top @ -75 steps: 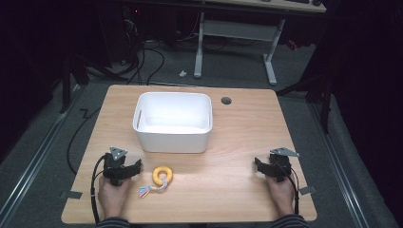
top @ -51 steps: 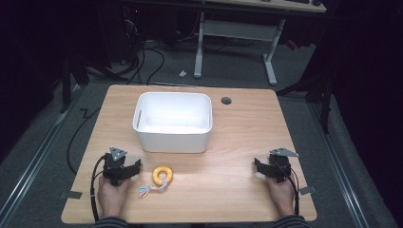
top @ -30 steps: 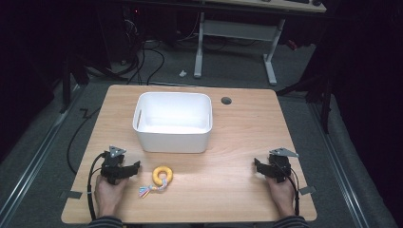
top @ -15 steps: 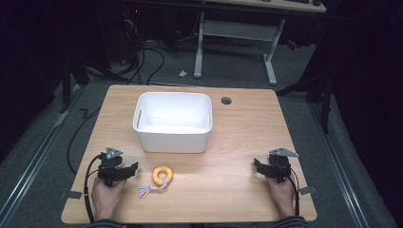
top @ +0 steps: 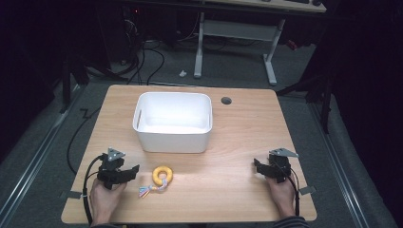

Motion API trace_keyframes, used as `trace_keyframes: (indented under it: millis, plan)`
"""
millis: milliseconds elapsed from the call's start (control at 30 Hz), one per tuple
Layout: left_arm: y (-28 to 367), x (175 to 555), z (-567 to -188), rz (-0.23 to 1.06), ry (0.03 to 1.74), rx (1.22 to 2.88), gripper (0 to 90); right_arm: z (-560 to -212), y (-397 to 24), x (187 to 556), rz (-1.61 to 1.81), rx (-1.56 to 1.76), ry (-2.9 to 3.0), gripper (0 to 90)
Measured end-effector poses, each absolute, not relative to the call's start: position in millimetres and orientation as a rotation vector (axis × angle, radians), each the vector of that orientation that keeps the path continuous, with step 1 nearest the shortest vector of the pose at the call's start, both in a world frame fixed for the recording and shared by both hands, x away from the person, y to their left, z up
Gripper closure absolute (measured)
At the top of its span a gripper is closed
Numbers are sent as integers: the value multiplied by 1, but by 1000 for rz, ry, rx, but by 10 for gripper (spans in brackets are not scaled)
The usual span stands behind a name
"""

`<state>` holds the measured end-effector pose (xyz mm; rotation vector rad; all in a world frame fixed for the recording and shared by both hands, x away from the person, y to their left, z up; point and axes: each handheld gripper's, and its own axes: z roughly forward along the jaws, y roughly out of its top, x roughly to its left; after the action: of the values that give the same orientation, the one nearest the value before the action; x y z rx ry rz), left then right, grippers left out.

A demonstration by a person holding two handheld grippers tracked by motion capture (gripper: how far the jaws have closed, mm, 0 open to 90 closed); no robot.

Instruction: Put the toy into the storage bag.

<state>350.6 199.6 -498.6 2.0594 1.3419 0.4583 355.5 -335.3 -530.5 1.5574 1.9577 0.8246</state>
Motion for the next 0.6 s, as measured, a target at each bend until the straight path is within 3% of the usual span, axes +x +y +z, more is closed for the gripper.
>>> trace_keyframes:
  millis: [600]
  plan:
    - [170, 343, -472, 435, 1217, 2153, 394, -531, -335, 356, 830, 1550, 1964, 297]
